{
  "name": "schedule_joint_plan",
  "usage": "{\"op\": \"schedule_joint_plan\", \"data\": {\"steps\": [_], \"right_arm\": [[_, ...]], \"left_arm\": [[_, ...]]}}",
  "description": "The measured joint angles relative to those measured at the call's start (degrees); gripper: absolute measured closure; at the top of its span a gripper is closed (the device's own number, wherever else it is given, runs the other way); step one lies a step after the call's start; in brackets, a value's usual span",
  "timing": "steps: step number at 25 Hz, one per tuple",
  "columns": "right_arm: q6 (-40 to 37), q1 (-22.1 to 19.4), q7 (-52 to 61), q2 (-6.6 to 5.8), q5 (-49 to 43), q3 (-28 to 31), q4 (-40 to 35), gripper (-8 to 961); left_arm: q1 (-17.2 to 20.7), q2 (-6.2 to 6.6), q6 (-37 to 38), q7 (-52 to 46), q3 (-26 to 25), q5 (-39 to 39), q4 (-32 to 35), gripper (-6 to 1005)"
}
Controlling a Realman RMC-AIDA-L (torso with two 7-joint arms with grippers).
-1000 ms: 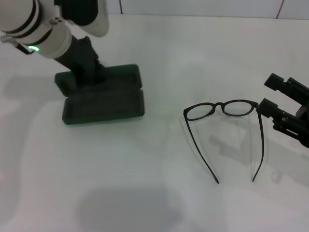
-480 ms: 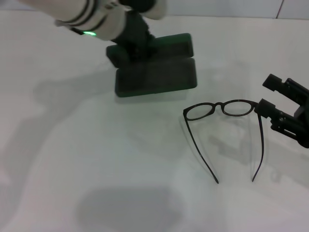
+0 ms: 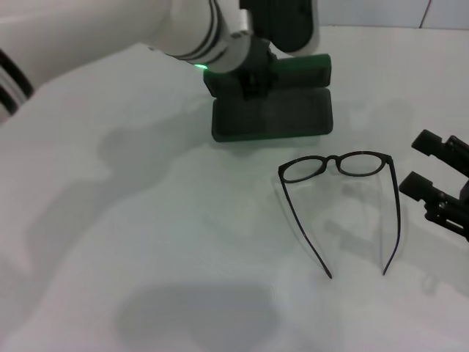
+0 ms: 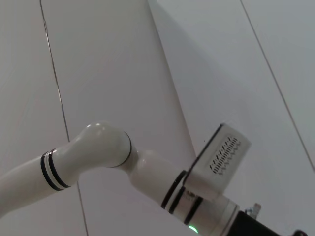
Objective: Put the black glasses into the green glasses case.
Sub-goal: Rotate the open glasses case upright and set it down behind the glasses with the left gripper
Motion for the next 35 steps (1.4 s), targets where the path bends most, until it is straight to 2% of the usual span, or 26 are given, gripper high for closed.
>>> {"op": "schedule_joint_plan", "data": {"steps": [12, 27, 35], "right_arm": [[0.5, -0.4, -0.7, -0.16, -0.1, -0.2, 0.1, 206], [1.6, -0.5, -0.7, -0.16, 0.0, 0.1, 0.1, 206], [4.3, -0.2, 1.8, -0.23, -0.1, -0.3, 0.1, 209]], "left_arm": [[-4.1, -0.24, -2.8, -5.4, 6.9, 0.3, -6.5, 790], [-4.3, -0.28, -2.4, -12.2, 13.7, 0.5, -6.3, 781], [-4.2, -0.31, -2.3, -13.4, 14.1, 0.4, -5.6, 777]]}}
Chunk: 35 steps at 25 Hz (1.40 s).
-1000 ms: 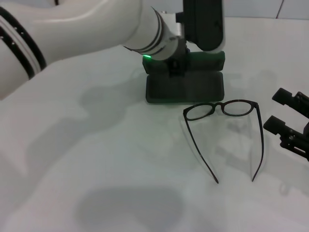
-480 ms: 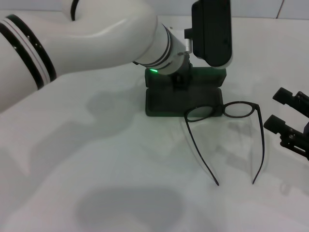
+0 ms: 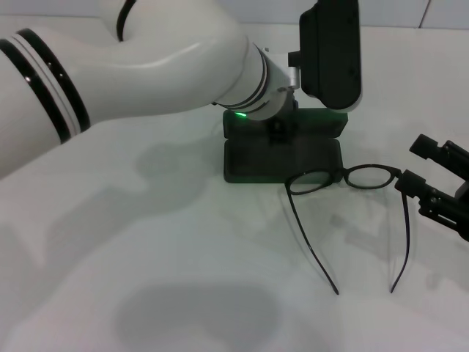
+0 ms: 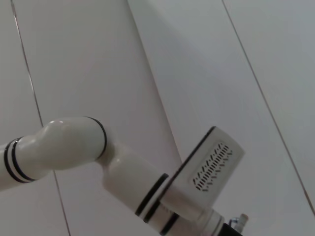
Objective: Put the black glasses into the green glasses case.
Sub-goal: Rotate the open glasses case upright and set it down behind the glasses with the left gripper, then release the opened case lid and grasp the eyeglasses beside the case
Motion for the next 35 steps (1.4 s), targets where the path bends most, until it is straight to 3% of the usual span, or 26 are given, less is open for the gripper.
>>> {"op": "schedule_joint_plan", "data": {"steps": [7, 13, 18, 21, 24, 27, 28, 32, 35], "right_arm": [[1.8, 0.4, 0.4, -0.4, -1.2, 0.0, -0.7, 210], [2.2, 1.3, 1.2, -1.25, -3.1, 0.0, -1.8, 211], [5.9, 1.9, 5.8, -1.97, -9.4, 0.0, -11.5, 212], [9.4, 3.3, 13.6, -2.19, -17.0, -0.1, -20.6, 212], [10.5, 6.5, 23.4, -2.05, -25.6, 0.1, -30.4, 213], [10.8, 9.1, 28.8, -1.9, -30.2, 0.0, -35.4, 213], [11.0, 10.1, 30.8, -1.9, -32.0, -0.1, -36.8, 214], [11.4, 18.2, 42.7, -2.22, -44.9, -0.8, -38.9, 214], [11.0, 24.0, 48.5, -1.87, -54.7, -0.8, -38.2, 215]], "left_arm": [[1.3, 0.2, 2.1, -0.4, -0.2, 0.0, 3.9, 613], [3.6, 0.32, 4.5, -0.8, -1.4, 0.3, 9.4, 605], [8.3, 0.31, 8.2, -5.8, -5.4, 3.0, 20.8, 608], [14.8, 0.31, 9.3, -6.6, -11.5, -1.0, 32.1, 611], [22.9, 0.46, 9.1, -2.6, -20.1, -12.8, 41.5, 613], [30.4, 0.53, 9.4, 7.2, -30.3, -32.9, 43.4, 615], [32.2, 0.56, 9.7, 10.4, -32.8, -38.6, 42.7, 616], [37.9, 0.6, 13.5, 26.6, -39.9, -60.0, 32.0, 823], [39.2, 0.63, 17.5, 34.1, -42.1, -68.2, 23.1, 900]]}}
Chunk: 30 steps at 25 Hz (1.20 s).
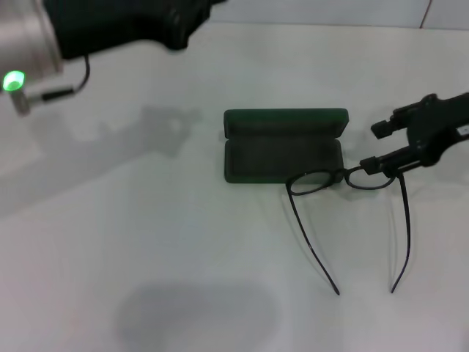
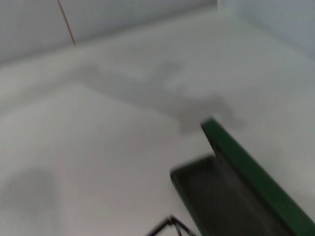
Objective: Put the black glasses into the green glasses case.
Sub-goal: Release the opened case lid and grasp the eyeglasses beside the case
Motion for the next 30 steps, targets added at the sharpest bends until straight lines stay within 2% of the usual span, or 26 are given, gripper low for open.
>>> {"op": "schedule_joint_plan", "data": {"steps": [2, 5, 9, 10, 16, 23, 30], "right_arm": [[-0.1, 3.3, 1.7, 0.68, -4.7, -0.2, 0.8, 222], [0.4, 8.3, 3.1, 1.66, -9.7, -2.6, 2.6, 242], [2.2, 12.6, 5.7, 1.85, -10.5, -8.9, 4.9, 268], [2.4, 13.4, 6.3, 1.87, -10.5, -10.1, 5.2, 275], [3.9, 18.5, 9.7, 2.21, -11.5, -18.1, 8.5, 315], [8.2, 19.8, 12.4, 2.49, -10.0, -25.8, 10.7, 330], [9.2, 20.0, 13.6, 2.47, -9.9, -26.9, 11.4, 339]], "left_arm": [[0.2, 0.03, 2.5, 2.7, -1.7, -3.1, -5.6, 952], [0.4, 0.05, 6.9, 5.6, -5.1, -5.1, -12.3, 948], [0.0, 0.07, 14.1, 13.5, -9.5, -5.8, -21.4, 945], [0.0, 0.07, 14.1, 13.5, -9.5, -5.8, -21.4, 945], [-0.1, 0.09, 19.0, 20.5, -14.4, -7.8, -31.6, 945], [-0.1, 0.2, 22.8, 25.3, -17.2, -9.5, -39.4, 944], [-0.2, 0.34, 23.1, 27.1, -17.3, -9.5, -41.7, 944]]}}
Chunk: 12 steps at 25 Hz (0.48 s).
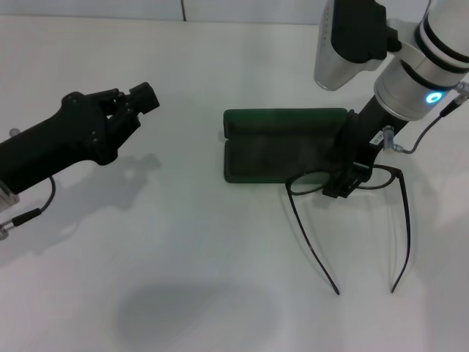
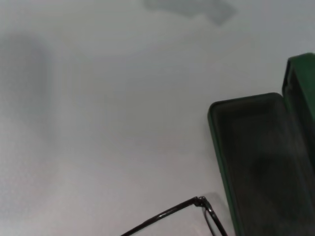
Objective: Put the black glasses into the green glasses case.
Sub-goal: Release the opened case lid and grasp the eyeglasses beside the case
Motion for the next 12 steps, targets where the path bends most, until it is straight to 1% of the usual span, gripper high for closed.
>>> {"op": "schedule_joint_plan", "data": {"steps": [6, 12], "right_arm": [[1.2, 0.4, 0.0, -0.01, 0.4, -0.1, 3.3, 347], [0.9, 0.2, 0.3, -0.01, 1.6, -0.4, 4.0, 355]], "left_arm": [[-0.5, 0.04, 0.0, 0.8, 0.0, 0.3, -1.7, 944], [-1.4, 0.21, 0.0, 2.6, 0.0, 0.4, -4.5, 943]]}}
